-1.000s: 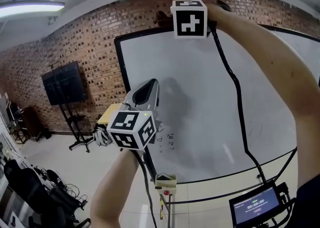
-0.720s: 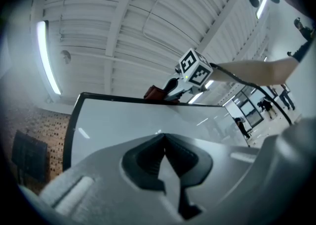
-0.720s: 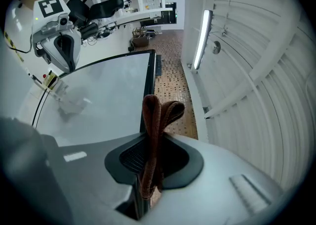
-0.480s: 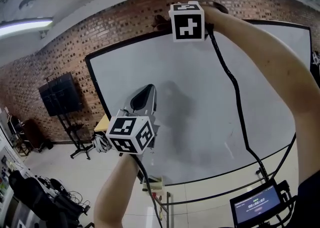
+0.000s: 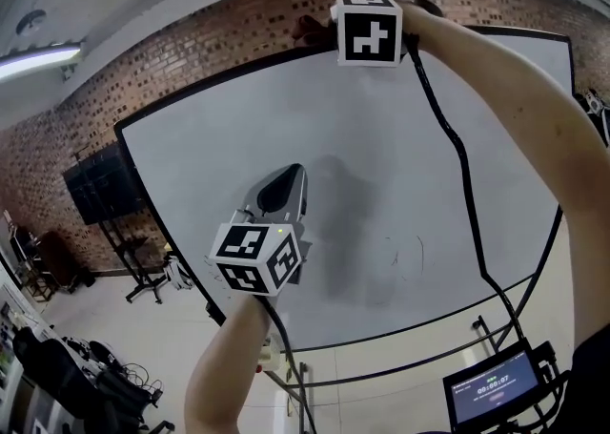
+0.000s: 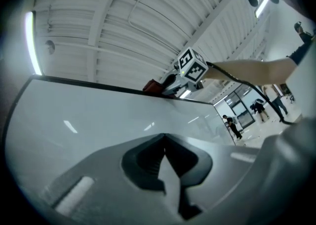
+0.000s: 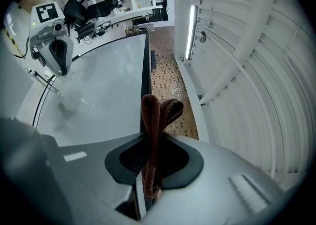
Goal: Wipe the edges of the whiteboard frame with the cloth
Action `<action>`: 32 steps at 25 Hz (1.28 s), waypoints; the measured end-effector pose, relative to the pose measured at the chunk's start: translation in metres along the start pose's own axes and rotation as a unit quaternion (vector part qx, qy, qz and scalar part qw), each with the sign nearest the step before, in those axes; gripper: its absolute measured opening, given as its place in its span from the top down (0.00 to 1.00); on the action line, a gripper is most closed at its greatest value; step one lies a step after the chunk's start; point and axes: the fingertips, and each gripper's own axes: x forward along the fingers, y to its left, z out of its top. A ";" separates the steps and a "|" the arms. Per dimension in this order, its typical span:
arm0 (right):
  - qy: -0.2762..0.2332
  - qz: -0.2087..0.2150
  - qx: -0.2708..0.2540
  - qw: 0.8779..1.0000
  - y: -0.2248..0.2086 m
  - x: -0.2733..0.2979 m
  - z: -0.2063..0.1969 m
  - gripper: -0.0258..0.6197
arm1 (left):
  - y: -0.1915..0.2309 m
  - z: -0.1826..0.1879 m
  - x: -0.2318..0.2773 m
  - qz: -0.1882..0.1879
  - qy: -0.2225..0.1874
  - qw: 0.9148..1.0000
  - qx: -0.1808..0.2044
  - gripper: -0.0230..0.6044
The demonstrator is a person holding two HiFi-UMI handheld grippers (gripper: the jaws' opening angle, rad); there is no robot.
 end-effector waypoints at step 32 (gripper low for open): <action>0.111 -0.013 0.086 0.990 -0.026 -0.071 -0.271 0.87 | -0.148 0.020 0.138 -0.150 -0.019 0.988 -0.007 0.96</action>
